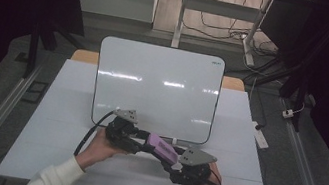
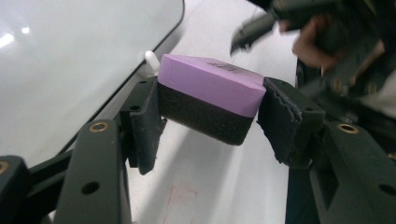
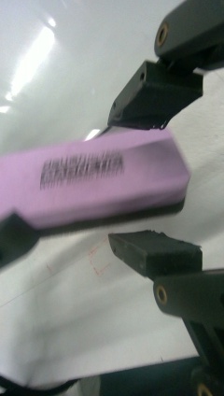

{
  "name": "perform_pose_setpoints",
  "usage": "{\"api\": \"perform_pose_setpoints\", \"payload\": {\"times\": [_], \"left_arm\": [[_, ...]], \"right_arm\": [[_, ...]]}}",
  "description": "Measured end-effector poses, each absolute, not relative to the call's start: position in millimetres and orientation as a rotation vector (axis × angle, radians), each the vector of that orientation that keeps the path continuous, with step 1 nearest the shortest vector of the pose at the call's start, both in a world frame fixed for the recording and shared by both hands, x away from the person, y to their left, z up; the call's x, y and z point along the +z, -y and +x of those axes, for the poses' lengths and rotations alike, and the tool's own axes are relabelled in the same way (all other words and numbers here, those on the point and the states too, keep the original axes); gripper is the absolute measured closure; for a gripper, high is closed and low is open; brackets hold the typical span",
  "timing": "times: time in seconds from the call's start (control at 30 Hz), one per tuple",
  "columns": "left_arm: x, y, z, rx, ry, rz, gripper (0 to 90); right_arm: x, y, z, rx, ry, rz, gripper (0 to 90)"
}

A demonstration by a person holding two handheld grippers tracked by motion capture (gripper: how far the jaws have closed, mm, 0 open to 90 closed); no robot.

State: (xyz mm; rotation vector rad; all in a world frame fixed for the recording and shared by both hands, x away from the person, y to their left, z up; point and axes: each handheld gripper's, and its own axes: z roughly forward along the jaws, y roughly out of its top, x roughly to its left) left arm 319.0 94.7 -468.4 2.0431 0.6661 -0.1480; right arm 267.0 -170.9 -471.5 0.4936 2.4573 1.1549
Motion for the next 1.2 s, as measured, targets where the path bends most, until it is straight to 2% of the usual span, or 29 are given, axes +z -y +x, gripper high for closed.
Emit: {"api": "perform_pose_setpoints", "payload": {"times": [0.17, 0.4, 0.53, 0.63, 0.9, 1.2], "left_arm": [[-469, -90, 322, -0.199, -0.717, 2.010, 40.8], [-467, -94, 324, -0.228, -0.771, 1.946, 42.3], [-460, -99, 315, -0.140, -0.768, 1.951, 27.9], [-454, -111, 304, -0.058, -0.761, 1.956, 22.6], [-461, -160, 267, 0.105, -0.795, 2.001, 20.2], [-478, -215, 237, 0.165, -0.903, 1.977, 20.2]], "right_arm": [[-478, 148, 259, 0.958, -2.339, 0.418, 48.1], [-480, 141, 253, 0.836, -2.230, 0.355, 63.9], [-469, 151, 261, 0.906, -2.183, 0.423, 65.2], [-448, 164, 278, 0.974, -2.106, 0.555, 65.2], [-380, 189, 349, 1.086, -1.893, 0.928, 64.9], [-358, 189, 405, 1.009, -1.859, 1.122, 64.3]]}}
